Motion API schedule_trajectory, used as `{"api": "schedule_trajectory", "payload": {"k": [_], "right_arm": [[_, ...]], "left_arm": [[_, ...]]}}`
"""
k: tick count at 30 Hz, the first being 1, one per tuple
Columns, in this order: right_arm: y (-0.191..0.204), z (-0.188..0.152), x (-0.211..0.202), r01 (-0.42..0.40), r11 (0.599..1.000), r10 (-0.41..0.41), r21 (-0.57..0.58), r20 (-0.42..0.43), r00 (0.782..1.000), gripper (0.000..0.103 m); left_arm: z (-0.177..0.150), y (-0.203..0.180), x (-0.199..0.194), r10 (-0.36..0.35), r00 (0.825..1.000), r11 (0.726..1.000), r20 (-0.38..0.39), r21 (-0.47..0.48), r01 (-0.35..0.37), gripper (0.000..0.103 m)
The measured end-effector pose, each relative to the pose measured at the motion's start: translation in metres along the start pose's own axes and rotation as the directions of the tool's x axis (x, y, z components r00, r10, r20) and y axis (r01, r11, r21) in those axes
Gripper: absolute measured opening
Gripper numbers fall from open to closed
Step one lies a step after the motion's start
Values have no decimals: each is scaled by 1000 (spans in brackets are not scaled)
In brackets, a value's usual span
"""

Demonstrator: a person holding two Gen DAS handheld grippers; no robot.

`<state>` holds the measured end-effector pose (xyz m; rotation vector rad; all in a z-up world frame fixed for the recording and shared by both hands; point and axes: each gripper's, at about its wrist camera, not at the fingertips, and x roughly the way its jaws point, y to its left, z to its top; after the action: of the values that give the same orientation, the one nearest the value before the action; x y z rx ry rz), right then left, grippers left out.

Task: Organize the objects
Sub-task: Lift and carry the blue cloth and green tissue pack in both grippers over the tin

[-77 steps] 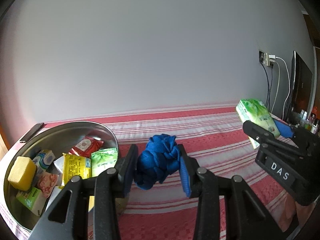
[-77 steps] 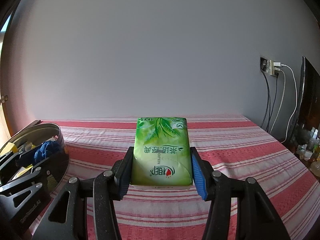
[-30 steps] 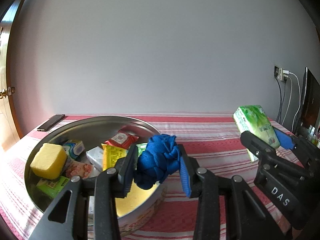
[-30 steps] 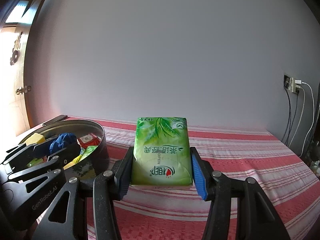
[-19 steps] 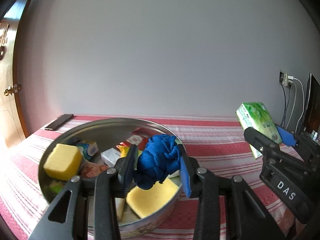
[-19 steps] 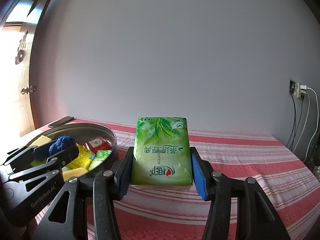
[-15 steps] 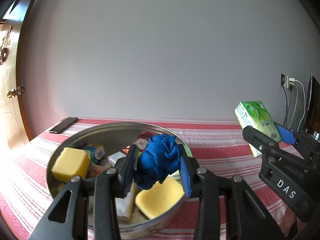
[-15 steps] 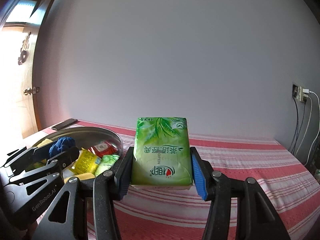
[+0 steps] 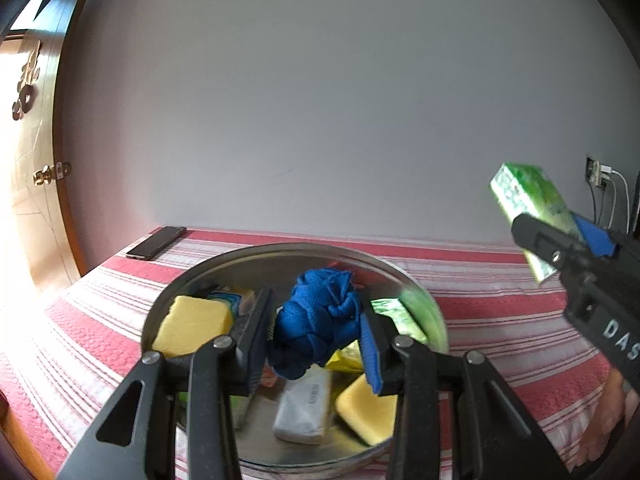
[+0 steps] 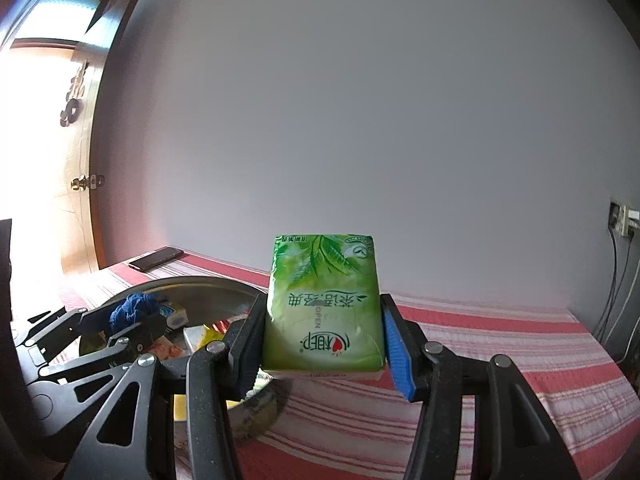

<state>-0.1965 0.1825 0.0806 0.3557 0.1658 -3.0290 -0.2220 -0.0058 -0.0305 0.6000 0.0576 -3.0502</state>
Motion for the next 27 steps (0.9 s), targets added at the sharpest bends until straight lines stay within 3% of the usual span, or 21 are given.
{"api": "schedule_trajectory", "payload": {"k": [12, 27], "right_arm": [[25, 17, 17, -55, 998, 54, -26, -8, 998, 55], [45, 26, 63, -126, 992, 125, -2, -114, 986, 55]], "left_arm": [[4, 21, 9, 59, 997, 998, -54, 22, -58, 38], [12, 36, 25, 100, 985, 995, -137, 41, -95, 38]]}}
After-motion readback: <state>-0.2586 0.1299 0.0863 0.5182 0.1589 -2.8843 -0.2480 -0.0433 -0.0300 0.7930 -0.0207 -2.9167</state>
